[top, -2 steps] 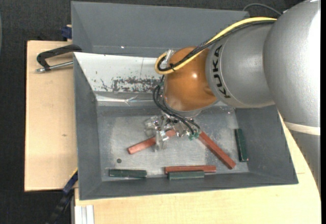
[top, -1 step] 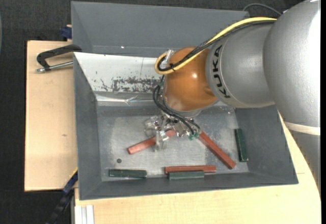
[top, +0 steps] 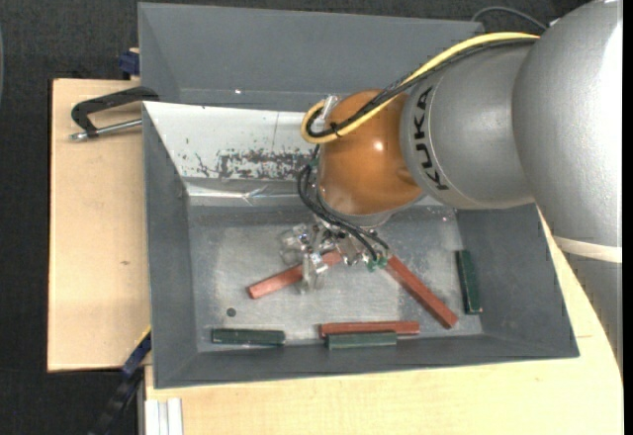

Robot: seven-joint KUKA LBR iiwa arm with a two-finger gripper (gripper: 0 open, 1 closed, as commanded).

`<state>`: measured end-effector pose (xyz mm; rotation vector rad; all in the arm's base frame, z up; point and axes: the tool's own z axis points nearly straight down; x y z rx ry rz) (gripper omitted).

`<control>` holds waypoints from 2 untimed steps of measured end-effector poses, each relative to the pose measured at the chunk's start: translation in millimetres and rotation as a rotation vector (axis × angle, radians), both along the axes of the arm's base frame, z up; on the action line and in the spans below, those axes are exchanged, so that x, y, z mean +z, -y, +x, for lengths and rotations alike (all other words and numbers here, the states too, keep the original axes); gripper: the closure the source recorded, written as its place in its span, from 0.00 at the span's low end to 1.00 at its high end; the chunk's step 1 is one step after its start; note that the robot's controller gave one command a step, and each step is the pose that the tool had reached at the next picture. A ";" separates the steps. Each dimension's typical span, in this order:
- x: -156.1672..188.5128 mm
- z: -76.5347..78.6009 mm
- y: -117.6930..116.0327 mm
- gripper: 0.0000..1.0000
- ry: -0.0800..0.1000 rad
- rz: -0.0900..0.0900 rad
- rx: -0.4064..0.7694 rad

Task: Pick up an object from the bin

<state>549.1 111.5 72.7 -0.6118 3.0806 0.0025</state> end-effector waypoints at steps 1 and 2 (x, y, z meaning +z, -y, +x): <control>8.2 -1.1 0.0 1.00 -0.003 -0.001 0.000; 29.7 -0.9 -0.5 1.00 0.000 0.000 0.000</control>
Offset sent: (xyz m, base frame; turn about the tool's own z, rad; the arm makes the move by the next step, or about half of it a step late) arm -0.0001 0.0000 0.0482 0.0000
